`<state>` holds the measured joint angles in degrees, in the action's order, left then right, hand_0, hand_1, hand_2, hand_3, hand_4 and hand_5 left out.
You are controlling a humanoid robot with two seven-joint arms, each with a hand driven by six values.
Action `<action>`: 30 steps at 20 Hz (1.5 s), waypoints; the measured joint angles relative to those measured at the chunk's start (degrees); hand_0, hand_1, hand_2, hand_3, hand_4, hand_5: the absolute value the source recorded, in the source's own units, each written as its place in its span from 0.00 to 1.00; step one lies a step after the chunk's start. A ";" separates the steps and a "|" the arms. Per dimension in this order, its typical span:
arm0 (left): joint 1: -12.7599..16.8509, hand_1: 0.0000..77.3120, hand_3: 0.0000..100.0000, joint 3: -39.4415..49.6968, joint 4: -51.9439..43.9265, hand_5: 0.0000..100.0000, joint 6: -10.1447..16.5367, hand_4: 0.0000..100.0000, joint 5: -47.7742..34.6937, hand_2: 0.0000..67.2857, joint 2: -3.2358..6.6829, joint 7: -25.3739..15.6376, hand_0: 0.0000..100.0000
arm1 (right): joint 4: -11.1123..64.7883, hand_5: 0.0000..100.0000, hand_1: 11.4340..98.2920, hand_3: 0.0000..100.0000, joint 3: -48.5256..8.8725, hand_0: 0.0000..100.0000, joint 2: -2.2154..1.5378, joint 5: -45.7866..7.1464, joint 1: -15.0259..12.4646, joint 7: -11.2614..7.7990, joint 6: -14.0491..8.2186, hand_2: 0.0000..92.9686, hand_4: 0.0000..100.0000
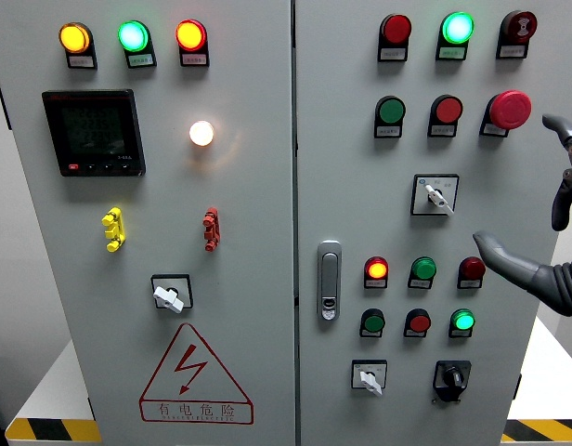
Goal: Rotate and turn off gray switch
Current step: 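Raise the right hand toward the white rotary switch on the door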
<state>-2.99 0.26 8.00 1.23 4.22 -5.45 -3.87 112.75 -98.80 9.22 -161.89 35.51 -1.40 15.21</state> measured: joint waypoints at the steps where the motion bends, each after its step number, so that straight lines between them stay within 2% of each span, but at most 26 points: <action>1: 0.00 0.00 0.18 0.00 0.00 0.12 0.00 0.09 0.00 0.20 0.00 0.00 0.00 | 0.00 1.00 0.40 0.89 -0.02 0.00 0.00 0.00 0.00 0.01 0.00 0.11 0.92; 5: 0.00 0.00 0.18 0.00 0.00 0.12 0.00 0.09 0.00 0.20 0.00 0.00 0.00 | 0.00 1.00 0.40 0.89 -0.05 0.00 0.01 -0.04 0.00 0.23 0.00 0.14 0.92; 10: 0.03 0.00 0.18 0.00 0.00 0.12 0.00 0.09 0.00 0.20 -0.01 0.00 0.00 | -0.51 1.00 0.37 0.89 0.02 0.00 0.01 -0.07 0.13 0.76 0.31 0.28 0.92; 11: 0.03 0.00 0.18 0.00 0.00 0.12 0.00 0.09 0.00 0.20 -0.01 0.00 0.00 | -0.73 1.00 0.37 0.89 0.06 0.00 0.01 -0.08 0.26 1.12 0.31 0.30 0.92; 12: 0.05 0.00 0.18 0.00 0.00 0.12 0.00 0.09 0.00 0.20 -0.01 0.00 0.00 | -1.02 1.00 0.36 0.89 0.09 0.00 0.01 -0.09 0.40 1.51 0.31 0.36 0.92; 20: 0.03 0.00 0.18 0.00 0.00 0.12 0.00 0.10 -0.04 0.20 -0.01 0.00 0.00 | -4.57 1.00 0.34 0.88 0.77 0.00 -0.08 0.08 1.77 5.28 0.00 0.51 0.93; 23: 0.08 0.00 0.18 0.00 0.00 0.12 0.00 0.09 -0.04 0.20 0.00 0.00 0.00 | -6.02 1.00 0.32 0.88 1.01 0.00 -0.12 0.09 2.52 6.73 -0.08 0.60 0.93; 30: 0.01 0.00 0.18 0.00 0.00 0.12 0.00 0.10 0.00 0.20 -0.01 0.00 0.00 | -8.69 1.00 0.31 0.88 3.55 0.00 -0.08 0.29 3.82 9.89 -0.22 0.66 0.92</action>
<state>-2.98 0.26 8.00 1.23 4.22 -5.45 -3.87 104.06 -95.25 9.14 -161.61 39.32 8.49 14.99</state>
